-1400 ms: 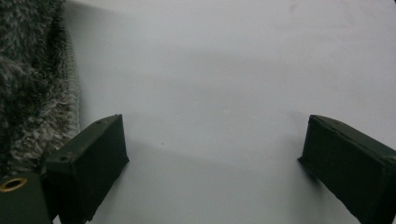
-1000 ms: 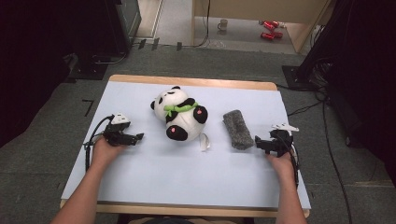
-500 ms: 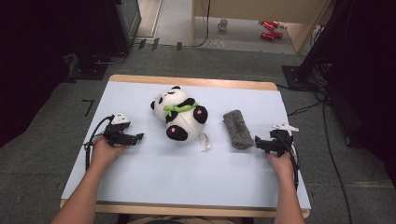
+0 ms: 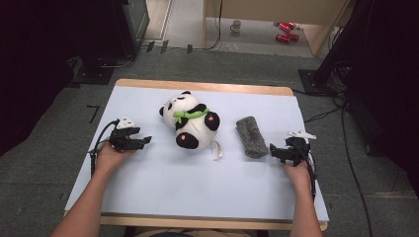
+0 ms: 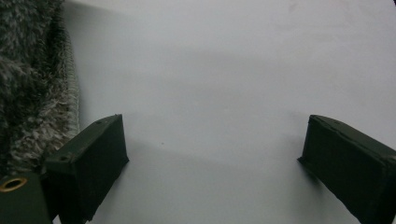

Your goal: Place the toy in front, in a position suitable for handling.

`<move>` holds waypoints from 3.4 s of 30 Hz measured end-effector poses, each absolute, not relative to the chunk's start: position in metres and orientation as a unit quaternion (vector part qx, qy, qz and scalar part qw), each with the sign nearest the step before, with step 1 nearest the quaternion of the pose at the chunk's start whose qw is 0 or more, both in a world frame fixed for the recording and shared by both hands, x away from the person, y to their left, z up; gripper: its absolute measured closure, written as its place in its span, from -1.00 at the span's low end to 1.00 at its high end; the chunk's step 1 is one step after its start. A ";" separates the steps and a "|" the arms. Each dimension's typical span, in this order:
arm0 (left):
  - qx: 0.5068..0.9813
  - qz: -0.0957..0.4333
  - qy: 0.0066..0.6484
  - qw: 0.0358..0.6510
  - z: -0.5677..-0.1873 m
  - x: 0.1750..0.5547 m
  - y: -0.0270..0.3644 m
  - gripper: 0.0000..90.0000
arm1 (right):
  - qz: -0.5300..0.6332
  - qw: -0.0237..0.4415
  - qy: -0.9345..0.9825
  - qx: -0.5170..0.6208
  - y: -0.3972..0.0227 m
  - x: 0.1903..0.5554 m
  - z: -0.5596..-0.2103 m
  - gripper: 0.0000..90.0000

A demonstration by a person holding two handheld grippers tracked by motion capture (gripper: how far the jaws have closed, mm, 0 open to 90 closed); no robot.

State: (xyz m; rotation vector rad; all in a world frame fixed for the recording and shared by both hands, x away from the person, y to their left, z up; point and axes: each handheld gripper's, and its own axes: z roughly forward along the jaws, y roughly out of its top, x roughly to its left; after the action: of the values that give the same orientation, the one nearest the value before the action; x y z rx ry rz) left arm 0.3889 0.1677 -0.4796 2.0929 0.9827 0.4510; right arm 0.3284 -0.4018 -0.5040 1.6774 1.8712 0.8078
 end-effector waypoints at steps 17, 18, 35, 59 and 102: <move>0.822 0.119 0.338 0.442 -0.433 0.394 0.138 -0.21 | 0.295 0.249 0.684 0.618 -0.401 0.328 -0.504 -0.87; 0.822 0.118 0.334 0.445 -0.431 0.395 0.136 -0.20 | 0.295 0.249 0.684 0.619 -0.401 0.328 -0.504 -0.87; 0.841 0.092 0.262 0.465 -0.390 0.419 0.104 -0.16 | 0.296 0.251 0.682 0.620 -0.399 0.318 -0.504 -0.86; 0.861 0.079 0.216 0.454 -0.430 0.428 0.064 0.24 | 0.294 0.252 0.682 0.621 -0.399 0.317 -0.504 -0.86; 0.784 0.102 0.402 0.462 -0.414 0.308 0.020 0.66 | 0.275 0.236 0.676 0.642 -0.396 0.326 -0.500 -0.87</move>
State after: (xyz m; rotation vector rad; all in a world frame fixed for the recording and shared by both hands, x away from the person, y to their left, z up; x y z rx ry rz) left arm 0.3083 0.0199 -0.4139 1.9289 0.9878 0.2511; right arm 0.3257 -0.3963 -0.4997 1.7595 1.8536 0.7549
